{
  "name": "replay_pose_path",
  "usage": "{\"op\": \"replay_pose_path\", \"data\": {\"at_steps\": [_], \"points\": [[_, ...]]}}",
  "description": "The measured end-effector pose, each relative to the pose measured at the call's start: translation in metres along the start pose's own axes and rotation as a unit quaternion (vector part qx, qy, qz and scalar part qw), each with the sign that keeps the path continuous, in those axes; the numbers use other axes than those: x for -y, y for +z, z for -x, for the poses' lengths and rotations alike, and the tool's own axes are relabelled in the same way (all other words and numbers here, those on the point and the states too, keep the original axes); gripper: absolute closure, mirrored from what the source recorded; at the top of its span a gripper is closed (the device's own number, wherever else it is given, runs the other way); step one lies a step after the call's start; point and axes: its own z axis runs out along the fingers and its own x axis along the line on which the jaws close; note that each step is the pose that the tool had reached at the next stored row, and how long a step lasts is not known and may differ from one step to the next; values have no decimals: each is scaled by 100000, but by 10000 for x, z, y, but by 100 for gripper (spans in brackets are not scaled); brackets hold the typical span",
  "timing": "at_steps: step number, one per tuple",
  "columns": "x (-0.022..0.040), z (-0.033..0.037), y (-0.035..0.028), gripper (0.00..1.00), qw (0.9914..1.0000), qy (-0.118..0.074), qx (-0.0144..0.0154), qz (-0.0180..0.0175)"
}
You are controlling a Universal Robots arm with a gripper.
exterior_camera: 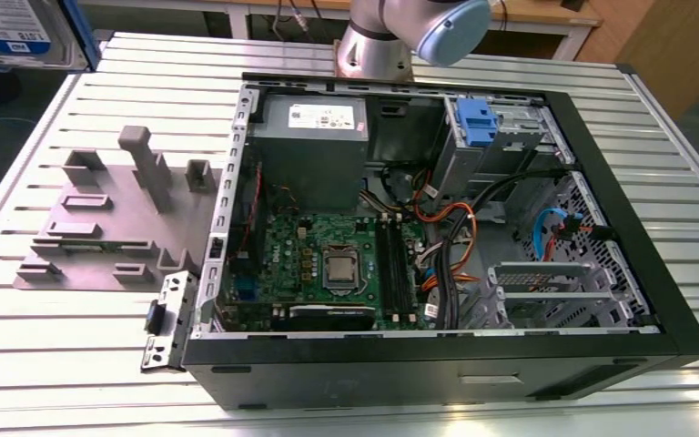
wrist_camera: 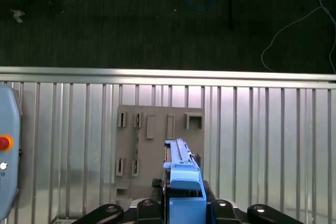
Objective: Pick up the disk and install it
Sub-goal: 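Pick up the disk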
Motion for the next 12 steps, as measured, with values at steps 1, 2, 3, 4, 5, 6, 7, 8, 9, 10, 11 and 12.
{"op": "replay_pose_path", "data": {"at_steps": [1,2,3,4,5,6,7,8,9,10,11,12], "points": [[28,-2,-1,64,100000,1,-5,8],[54,-4,-1,64,100000,0,-4,10],[78,-6,-1,64,100000,1,0,6],[102,-7,-1,64,100000,0,2,3],[127,-8,-1,64,100000,0,-1,2],[150,-9,-2,64,100000,1,0,2],[170,-10,-2,64,100000,2,-2,5],[188,-11,-2,64,100000,0,-3,7],[202,-12,-3,64,100000,-1,-5,8],[207,-12,-2,64,100000,0,-1,4],[207,-12,-2,64,100000,5,0,4],[207,-12,-2,64,100000,7,-2,5]]}}
